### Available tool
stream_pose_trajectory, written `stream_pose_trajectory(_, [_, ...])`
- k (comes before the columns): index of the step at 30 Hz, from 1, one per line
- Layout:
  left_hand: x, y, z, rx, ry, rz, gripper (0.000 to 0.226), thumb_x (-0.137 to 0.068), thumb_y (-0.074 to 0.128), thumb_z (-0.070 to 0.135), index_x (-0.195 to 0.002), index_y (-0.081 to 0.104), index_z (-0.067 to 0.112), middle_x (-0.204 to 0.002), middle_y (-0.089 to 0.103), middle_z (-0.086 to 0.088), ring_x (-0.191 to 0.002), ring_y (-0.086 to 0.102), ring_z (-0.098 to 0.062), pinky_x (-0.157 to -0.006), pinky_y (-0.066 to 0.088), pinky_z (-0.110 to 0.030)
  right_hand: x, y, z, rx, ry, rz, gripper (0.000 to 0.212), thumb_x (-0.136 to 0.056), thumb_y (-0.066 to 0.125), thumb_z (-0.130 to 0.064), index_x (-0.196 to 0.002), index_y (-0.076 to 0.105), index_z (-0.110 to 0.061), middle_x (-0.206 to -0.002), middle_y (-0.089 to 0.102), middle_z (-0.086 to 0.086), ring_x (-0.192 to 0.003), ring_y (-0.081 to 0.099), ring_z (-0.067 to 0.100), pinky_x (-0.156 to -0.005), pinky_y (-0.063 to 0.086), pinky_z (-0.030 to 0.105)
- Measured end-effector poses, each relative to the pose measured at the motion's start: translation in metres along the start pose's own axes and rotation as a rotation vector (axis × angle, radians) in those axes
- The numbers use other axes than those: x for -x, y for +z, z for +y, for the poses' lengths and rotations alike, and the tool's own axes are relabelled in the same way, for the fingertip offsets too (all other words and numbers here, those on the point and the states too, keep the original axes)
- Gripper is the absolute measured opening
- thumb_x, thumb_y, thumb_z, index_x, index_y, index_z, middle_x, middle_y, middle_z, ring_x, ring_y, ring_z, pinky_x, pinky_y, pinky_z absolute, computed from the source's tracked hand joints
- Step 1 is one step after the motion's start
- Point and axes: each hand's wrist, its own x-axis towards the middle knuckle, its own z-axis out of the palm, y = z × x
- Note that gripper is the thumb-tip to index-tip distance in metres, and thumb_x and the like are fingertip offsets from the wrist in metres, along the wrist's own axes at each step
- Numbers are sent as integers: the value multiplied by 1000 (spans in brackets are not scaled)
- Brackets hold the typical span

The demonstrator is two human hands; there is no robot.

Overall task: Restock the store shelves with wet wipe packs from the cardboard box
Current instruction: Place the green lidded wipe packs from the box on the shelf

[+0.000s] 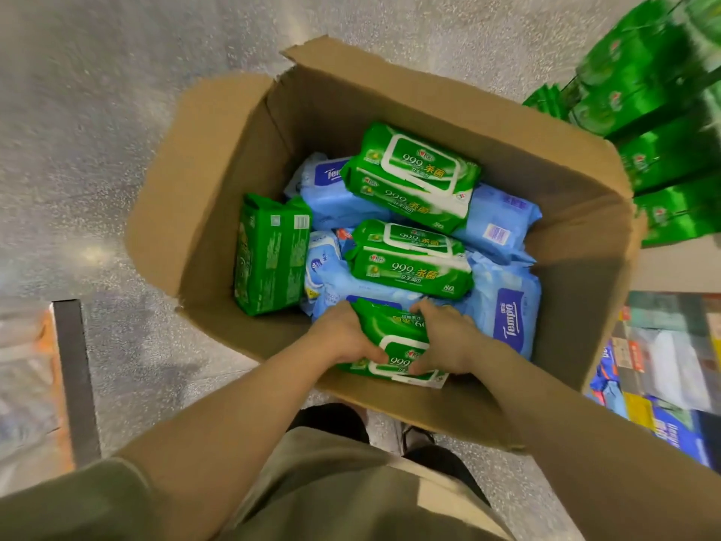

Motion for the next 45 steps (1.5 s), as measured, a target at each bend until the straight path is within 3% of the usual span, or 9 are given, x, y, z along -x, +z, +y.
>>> stream_pose_trajectory(8, [15,-12,12,-83,276,77,115,-50,96,49,-146,43,17,-132,44,0,-128,44,-22,-106,42,-33,36,-15,9,-72,-54,159,108,-59,89,-59,-147,41,-21,-130,44,2,-124,35,24,-103,35,31])
stream_pose_trajectory(14, [57,-35,60,97,516,28,88,-57,99,37,-126,45,31,-116,60,18,-107,61,-5,-89,49,-17,101,-53,25,-208,-52,380,101,-56,92,-58,-139,48,-23,-117,41,-3,-113,33,18,-90,31,29])
stream_pose_trajectory(17, [88,-35,95,80,652,57,105,-50,96,55,-139,45,33,-125,62,17,-114,61,-5,-100,51,-31,146,-68,40,-218,-34,492,93,-55,91,-59,-133,49,-28,-118,44,-6,-113,34,16,-89,33,28])
stream_pose_trajectory(22, [147,-15,155,145,800,86,75,-48,96,50,-114,62,41,-100,73,20,-91,68,3,-85,59,-34,241,-63,79,-451,-17,740,101,-50,83,-73,-138,52,-33,-118,46,-19,-118,43,11,-98,39,28])
stream_pose_trajectory(26, [197,27,197,296,874,81,66,-55,100,33,-111,65,36,-98,77,17,-90,73,-3,-86,61,-36,313,-25,115,-1009,-18,1077,109,-58,96,-54,-148,39,-33,-134,53,-16,-115,60,-4,-94,50,16])
stream_pose_trajectory(29, [235,69,227,409,929,16,67,-57,99,21,-116,67,27,-104,79,6,-99,75,-16,-92,60,-43,361,10,141,-1328,-92,1214,84,-75,86,-49,-145,46,-24,-135,66,-2,-114,68,6,-98,56,29])
stream_pose_trajectory(34, [290,156,273,454,964,-160,72,-49,98,25,-114,68,16,-103,79,-5,-98,76,-28,-88,60,-43,440,62,172,-1536,-107,1380,90,-60,75,-83,-129,59,-27,-118,75,-11,-110,70,6,-94,57,26])
stream_pose_trajectory(38, [333,233,306,404,1029,-273,62,-62,94,26,-117,67,17,-105,79,-5,-95,77,-24,-87,61,-42,507,108,200,-1669,-126,1496,52,-84,60,-47,-131,60,-25,-110,77,-14,-104,72,4,-90,58,26])
stream_pose_trajectory(45, [391,349,343,107,1240,-449,77,-74,83,51,-143,49,46,-131,70,8,-121,67,-23,-106,49,-54,607,200,251,-1685,176,1775,68,-82,78,-50,-142,50,-34,-133,66,-10,-122,62,11,-101,46,37])
